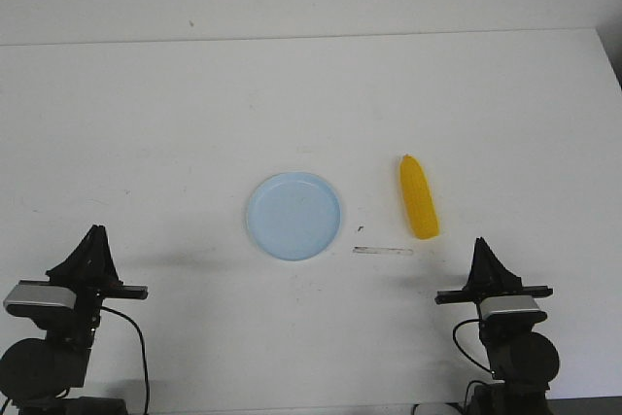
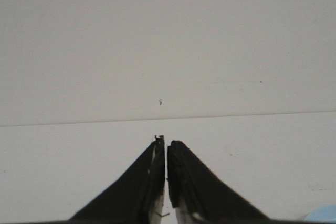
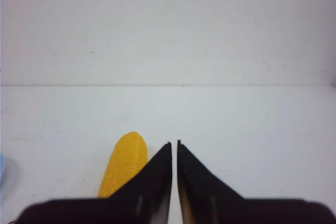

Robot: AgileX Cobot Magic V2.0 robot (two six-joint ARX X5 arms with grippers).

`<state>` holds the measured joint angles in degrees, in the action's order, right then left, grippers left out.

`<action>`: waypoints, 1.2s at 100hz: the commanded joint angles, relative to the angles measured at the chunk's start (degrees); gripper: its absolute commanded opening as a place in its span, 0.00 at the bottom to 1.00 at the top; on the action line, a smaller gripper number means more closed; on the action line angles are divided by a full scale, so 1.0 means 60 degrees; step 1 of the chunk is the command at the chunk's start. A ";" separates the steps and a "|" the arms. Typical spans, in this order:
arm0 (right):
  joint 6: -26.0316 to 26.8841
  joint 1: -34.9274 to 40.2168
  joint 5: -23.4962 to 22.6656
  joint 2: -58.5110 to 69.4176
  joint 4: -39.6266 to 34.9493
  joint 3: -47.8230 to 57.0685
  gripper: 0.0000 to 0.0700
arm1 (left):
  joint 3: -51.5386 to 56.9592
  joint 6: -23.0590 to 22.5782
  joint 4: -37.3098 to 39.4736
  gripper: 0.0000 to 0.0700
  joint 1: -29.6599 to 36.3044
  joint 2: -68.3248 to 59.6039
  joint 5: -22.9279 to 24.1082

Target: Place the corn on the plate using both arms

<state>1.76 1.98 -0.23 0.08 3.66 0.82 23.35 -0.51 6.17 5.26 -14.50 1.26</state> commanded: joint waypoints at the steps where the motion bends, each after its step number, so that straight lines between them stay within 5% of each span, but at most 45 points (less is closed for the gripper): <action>1: 0.0047 0.0018 0.0011 0.0000 0.0102 -0.0015 0.02 | 0.0073 -0.0087 0.0127 0.00 -0.0007 0.0011 0.0011; 30: 0.0495 0.0047 0.0051 0.0000 0.0590 0.0098 0.01 | 0.0073 -0.0087 0.0127 0.00 -0.0007 0.0011 0.0011; 54: 0.0379 0.0178 0.0222 0.0856 -0.1169 0.1504 0.01 | 0.0073 -0.0087 0.0127 0.00 -0.0007 0.0011 0.0011; 103: 0.0466 0.0583 0.0226 0.7111 -0.1778 0.5085 0.01 | 0.0073 -0.0087 0.0127 0.00 -0.0007 0.0011 0.0011; 120: 0.0492 0.1042 0.0291 0.9672 -0.2881 0.7034 0.01 | 0.0073 -0.0087 0.0127 0.00 -0.0007 0.0011 0.0011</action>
<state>3.51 7.57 1.19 53.36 -11.38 38.63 23.38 -0.54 6.02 5.26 -14.50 1.26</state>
